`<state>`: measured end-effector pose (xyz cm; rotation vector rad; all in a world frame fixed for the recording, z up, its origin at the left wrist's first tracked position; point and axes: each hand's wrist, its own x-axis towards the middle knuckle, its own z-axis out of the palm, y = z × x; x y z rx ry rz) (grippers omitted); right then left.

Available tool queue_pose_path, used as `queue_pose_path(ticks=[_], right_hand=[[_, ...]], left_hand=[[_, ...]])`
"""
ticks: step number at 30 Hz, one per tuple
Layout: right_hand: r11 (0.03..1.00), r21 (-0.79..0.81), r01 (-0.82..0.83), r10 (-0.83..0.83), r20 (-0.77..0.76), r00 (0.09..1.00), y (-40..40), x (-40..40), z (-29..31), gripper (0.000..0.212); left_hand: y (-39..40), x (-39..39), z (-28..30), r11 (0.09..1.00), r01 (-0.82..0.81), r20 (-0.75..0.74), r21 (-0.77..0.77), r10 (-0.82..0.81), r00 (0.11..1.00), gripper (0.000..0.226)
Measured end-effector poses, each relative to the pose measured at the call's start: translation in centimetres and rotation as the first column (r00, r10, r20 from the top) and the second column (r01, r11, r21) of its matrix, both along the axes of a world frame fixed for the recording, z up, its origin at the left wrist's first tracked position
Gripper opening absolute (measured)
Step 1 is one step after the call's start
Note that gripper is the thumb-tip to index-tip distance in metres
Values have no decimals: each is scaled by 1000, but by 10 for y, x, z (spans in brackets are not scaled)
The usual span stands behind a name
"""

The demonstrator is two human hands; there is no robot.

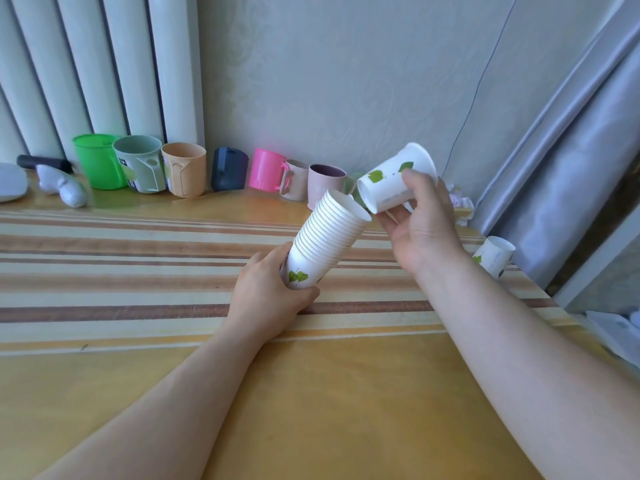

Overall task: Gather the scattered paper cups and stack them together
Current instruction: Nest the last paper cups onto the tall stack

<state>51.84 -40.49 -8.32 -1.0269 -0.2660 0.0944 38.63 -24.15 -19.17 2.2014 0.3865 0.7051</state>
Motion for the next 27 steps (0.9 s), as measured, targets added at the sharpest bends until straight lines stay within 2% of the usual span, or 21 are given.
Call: queue_pose_path(ticks=[1, 4, 5, 6, 8, 10, 11, 13, 15, 19, 20, 21, 24, 27], right_hand=[[999, -34, -23, 24, 32, 999, 3, -3, 0, 25], [972, -232, -28, 57, 119, 991, 13, -12, -5, 75], [959, -281, -28, 68, 131, 989, 15, -13, -9, 82], [949, -313, -43, 87, 127, 988, 16, -13, -14, 82], [952, -297, -77, 106, 85, 991, 16, -7, -21, 62], [969, -244, -45, 48, 6, 999, 19, 7, -30, 43], [959, -282, 4, -10, -19, 1000, 22, 18, -35, 42], [878, -470, 87, -119, -38, 992, 29, 38, -48, 49], [752, -655, 80, -125, -23, 992, 37, 54, -61, 58], [585, -809, 62, -134, -21, 991, 58, 141, -115, 76], [572, -817, 71, -164, -29, 986, 66, 155, -121, 75], [570, -819, 63, -185, -53, 981, 71, 148, -112, 74], [660, -750, 45, -211, -128, 969, 81, 96, -71, 59], [672, -735, 89, -244, -107, 964, 77, 95, -76, 36]], left_hand=[[0, 0, 0, 1000, -2, 2, -2, 2, 1000, 51], [0, 1, -3, 1000, -22, 0, -1, 22, 1000, 50], [0, 2, -4, 999, -35, -2, 0, 35, 999, 50], [1, 3, -5, 999, -50, -2, -2, 50, 999, 50], [1, 5, -6, 997, -76, 3, -14, 76, 997, 49], [0, 6, -8, 996, -90, 10, -21, 91, 996, 50], [0, 6, -8, 995, -96, 15, -20, 96, 995, 51], [0, 8, -10, 995, -103, 19, -17, 103, 994, 50], [1, 8, -10, 995, -102, 13, -25, 102, 995, 48], [3, 9, -11, 994, -105, 22, -13, 105, 994, 48], [3, 9, -11, 994, -106, 24, -11, 107, 994, 48], [3, 9, -12, 994, -106, 26, -13, 107, 994, 48], [3, 10, -13, 995, -99, 30, -17, 99, 995, 47], [4, 10, -12, 995, -92, 29, -26, 93, 995, 46]])
